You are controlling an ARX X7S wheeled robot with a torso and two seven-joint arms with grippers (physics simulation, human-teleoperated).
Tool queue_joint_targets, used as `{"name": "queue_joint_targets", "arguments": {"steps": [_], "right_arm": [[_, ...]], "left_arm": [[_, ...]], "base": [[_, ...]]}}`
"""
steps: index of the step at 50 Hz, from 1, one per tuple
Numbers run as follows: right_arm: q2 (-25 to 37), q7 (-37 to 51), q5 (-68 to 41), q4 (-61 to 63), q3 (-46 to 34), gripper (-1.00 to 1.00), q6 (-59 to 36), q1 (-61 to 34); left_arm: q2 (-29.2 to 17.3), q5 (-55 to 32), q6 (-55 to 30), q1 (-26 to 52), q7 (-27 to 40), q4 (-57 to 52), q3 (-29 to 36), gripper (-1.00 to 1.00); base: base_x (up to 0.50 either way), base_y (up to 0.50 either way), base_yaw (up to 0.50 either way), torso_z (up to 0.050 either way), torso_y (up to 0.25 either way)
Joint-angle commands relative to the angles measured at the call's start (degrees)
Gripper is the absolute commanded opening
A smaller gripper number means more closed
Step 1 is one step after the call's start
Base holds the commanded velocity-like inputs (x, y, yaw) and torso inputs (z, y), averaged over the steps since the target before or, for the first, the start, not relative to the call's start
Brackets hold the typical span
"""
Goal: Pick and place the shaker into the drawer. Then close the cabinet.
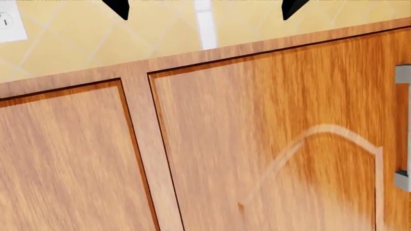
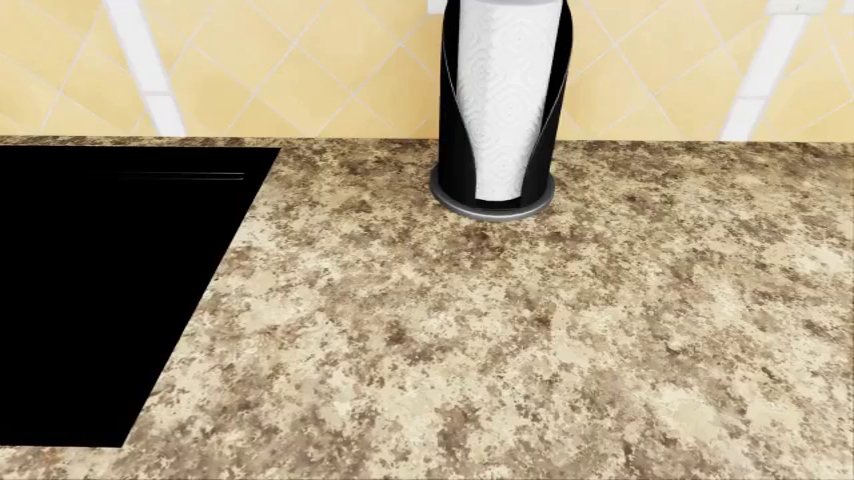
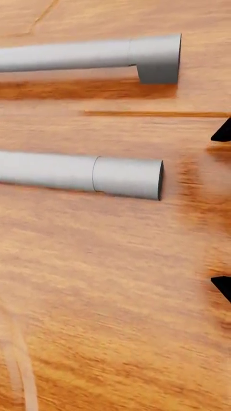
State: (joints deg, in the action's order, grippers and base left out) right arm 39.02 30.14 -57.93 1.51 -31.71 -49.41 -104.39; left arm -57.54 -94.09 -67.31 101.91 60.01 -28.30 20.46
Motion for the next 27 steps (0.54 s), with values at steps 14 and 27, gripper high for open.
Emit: {"name": "queue_joint_targets", "arguments": {"steps": [14,27], "right_arm": [[-4.26,-4.38,2.41,-11.72,-6.11,1.00,2.66,2.14],[-6.05,-6.10,4.08,-15.90,-7.17,1.00,3.97,1.80]], "left_arm": [[-2.16,-3.68,1.80,-0.54,-1.85,-0.91,-3.35,1.00],[-2.87,-3.70,1.85,-0.56,-2.16,-0.95,-3.42,1.00]], "base": [[0.00,0.00,0.00,0.000,0.000],[0.01,0.00,0.01,0.000,0.000]]}}
